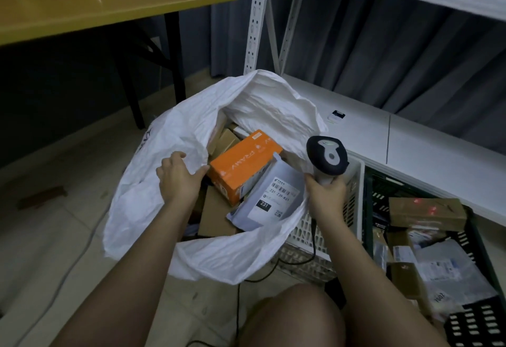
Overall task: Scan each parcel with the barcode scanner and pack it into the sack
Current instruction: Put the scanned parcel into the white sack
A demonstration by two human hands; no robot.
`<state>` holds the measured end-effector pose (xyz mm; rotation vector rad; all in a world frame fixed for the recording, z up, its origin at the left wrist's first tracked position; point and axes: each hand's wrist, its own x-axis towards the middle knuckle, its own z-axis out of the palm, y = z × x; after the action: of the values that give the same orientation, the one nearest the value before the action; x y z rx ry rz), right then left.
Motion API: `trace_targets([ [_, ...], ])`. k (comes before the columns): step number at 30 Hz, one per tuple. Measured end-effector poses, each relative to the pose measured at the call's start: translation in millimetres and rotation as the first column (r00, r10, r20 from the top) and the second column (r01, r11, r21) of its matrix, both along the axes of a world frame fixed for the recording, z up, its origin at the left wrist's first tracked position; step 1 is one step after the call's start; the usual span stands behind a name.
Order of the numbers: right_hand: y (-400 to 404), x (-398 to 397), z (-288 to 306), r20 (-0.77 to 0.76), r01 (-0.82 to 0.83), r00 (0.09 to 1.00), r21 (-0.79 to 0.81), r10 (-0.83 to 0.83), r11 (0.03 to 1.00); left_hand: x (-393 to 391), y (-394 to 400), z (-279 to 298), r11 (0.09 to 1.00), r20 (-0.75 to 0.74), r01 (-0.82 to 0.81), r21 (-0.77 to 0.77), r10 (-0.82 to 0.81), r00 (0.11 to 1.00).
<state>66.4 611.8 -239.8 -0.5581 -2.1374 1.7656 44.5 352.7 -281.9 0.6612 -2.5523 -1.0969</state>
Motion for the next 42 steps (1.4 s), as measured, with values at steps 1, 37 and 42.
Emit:
trace_targets([
  [1, -3.1, -0.8, -1.2, 0.008, 0.003, 1.0, 0.0, -0.003, 1.0, -6.8, 3.6, 2.5, 0.999, 0.006, -0.019, 0.025, 0.019, 1.0],
  [37, -26.0, -37.3, 88.9, 0.009, -0.093, 0.996, 0.005, 0.093, 0.996, -58.4, -31.1, 142.8, 0.892, -0.3, 0.106, 0.44, 0.035, 0.953],
  [42, -9.5, -24.8, 115.7, -0.098, 0.015, 0.995, -0.014, -0.016, 1.0, -41.6, -31.7, 151.3, 0.874, -0.346, 0.076, 0.48, 0.109, 0.932],
])
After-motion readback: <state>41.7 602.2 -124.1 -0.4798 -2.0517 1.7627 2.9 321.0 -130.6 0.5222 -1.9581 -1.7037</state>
